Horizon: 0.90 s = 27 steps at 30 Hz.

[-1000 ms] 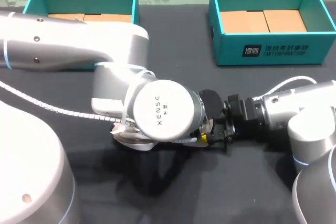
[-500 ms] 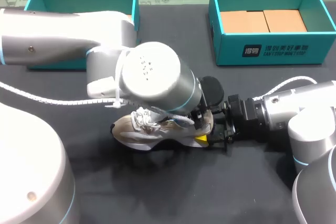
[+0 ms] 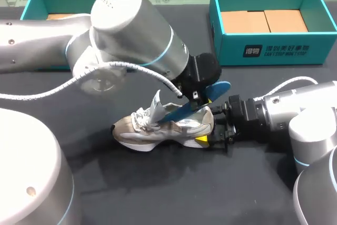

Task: Take the shoe out of the shoebox, open the shoe tongue, remove and reinsert the insole, then place the shoe into the shoebox

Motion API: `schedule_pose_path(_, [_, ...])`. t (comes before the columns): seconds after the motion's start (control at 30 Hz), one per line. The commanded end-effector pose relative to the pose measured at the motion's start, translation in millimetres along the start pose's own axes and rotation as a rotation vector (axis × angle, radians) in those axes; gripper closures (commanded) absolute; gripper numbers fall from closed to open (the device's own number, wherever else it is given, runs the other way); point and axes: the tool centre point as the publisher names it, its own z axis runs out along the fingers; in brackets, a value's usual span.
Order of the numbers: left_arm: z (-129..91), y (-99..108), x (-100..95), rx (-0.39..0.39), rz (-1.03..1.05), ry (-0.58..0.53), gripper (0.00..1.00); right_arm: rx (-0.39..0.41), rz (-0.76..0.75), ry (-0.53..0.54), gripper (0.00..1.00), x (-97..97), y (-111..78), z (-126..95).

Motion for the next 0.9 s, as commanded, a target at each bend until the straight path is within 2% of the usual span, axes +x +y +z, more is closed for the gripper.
schedule_pose_path(0.03, [-4,-9,1.3,0.016,0.012,0.103,1.00,0.004,0.001,0.000,1.00,0.7,-0.4,1])
schedule_pose_path(0.37, [-24,-47,14.1,0.119,0.034,0.267,1.00,0.004,0.001,0.000,1.00,0.7,-0.4,1])
schedule_pose_path(0.53, [-44,-64,22.4,0.194,0.028,0.318,1.00,0.004,0.001,0.000,1.00,0.7,-0.4,1])
schedule_pose_path(0.63, [-65,-76,25.2,0.258,0.021,0.346,1.00,0.004,0.001,0.000,1.00,0.7,-0.4,1])
schedule_pose_path(0.9, [-65,-76,25.2,0.258,0.021,0.346,1.00,0.004,0.001,0.000,1.00,0.7,-0.4,1])
